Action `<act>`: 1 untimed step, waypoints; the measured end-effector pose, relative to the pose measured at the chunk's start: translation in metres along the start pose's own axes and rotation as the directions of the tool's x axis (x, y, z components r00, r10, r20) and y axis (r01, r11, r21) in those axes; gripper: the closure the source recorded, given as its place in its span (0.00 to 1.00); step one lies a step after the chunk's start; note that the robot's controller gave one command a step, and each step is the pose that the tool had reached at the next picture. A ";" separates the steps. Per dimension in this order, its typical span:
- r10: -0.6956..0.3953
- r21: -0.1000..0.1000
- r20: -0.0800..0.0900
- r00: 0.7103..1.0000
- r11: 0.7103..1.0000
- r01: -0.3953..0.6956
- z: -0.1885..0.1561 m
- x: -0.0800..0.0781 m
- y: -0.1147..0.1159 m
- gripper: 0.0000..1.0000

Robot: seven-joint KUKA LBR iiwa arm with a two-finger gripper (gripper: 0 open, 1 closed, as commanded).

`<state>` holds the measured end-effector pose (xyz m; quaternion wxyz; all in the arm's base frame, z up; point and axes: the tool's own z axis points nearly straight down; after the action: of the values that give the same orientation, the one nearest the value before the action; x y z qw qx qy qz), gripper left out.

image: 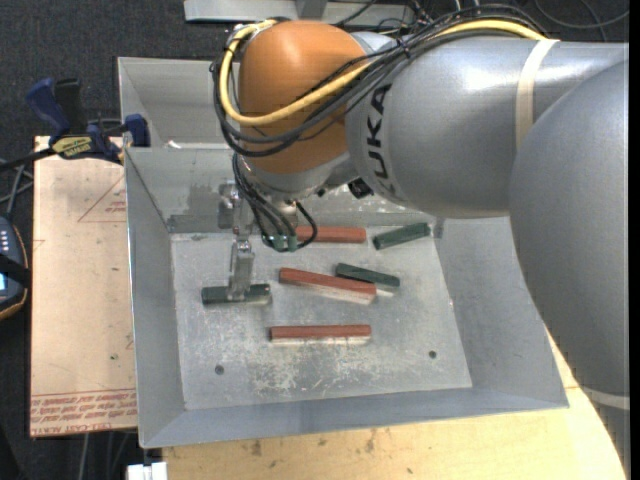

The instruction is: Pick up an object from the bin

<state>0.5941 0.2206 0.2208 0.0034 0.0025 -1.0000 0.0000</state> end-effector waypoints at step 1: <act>0.004 -0.001 0.008 1.000 1.000 -0.004 -0.005 -0.002 -0.001 0.00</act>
Offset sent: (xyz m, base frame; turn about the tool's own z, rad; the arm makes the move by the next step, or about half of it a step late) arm 0.0105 -0.0440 -0.1508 -0.1759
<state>0.5959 0.2193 0.2261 -0.0005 0.0004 -1.0000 -0.0007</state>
